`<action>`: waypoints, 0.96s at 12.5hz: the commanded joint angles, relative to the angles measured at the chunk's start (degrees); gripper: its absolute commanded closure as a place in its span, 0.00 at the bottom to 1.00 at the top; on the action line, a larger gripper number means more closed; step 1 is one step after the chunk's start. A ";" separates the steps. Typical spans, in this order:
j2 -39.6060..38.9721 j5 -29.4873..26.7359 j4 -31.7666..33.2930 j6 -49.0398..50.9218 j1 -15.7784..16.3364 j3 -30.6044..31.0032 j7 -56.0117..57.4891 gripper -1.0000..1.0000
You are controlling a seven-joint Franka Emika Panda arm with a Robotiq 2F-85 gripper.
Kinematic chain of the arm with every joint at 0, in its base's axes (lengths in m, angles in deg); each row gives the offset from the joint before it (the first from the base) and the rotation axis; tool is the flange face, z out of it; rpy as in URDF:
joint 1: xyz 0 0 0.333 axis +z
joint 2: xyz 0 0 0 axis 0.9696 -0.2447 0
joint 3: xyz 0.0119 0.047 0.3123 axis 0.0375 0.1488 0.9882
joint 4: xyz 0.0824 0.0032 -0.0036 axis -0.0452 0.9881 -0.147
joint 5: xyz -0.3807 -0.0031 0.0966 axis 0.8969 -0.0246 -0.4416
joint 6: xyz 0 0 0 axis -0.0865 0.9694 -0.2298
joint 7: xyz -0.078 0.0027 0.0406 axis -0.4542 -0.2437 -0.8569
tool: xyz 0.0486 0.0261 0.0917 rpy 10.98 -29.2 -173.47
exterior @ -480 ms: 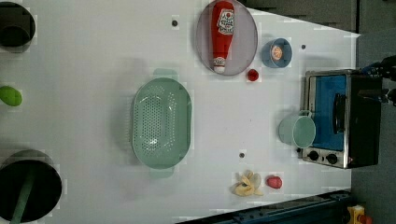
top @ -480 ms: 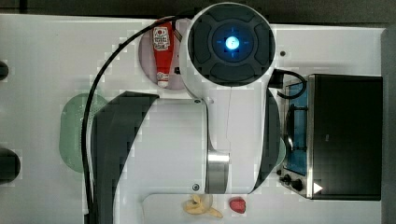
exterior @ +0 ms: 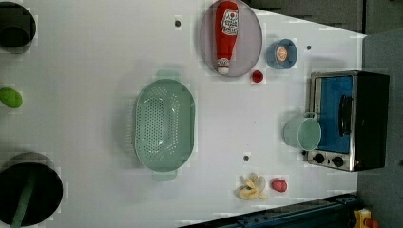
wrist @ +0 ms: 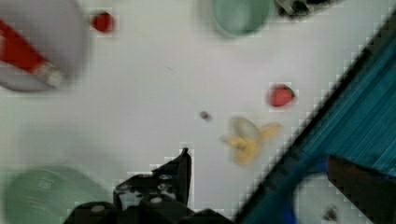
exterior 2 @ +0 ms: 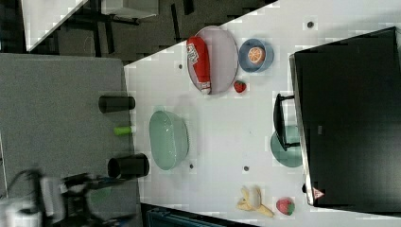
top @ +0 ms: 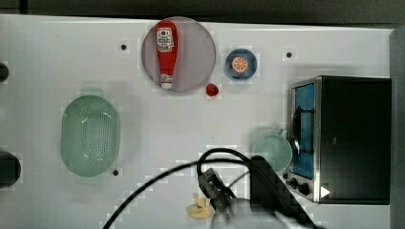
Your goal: Drag strainer left to right.
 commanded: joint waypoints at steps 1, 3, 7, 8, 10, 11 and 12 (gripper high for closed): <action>-3.25 -1.11 0.69 -2.81 1.57 2.89 -2.70 0.00; -5.84 -1.36 1.39 -5.57 2.45 7.73 -5.06 0.00; -13.62 -1.35 3.37 -16.13 2.92 19.91 -21.72 0.00; -16.13 -1.35 3.50 -19.28 2.99 22.94 -27.33 0.00; -21.49 -1.34 3.55 -25.40 3.04 28.09 -38.94 0.00; -24.34 -1.34 3.56 -28.17 3.07 30.17 -44.79 0.00; -27.26 -1.31 3.59 -30.76 3.10 31.91 -50.23 0.00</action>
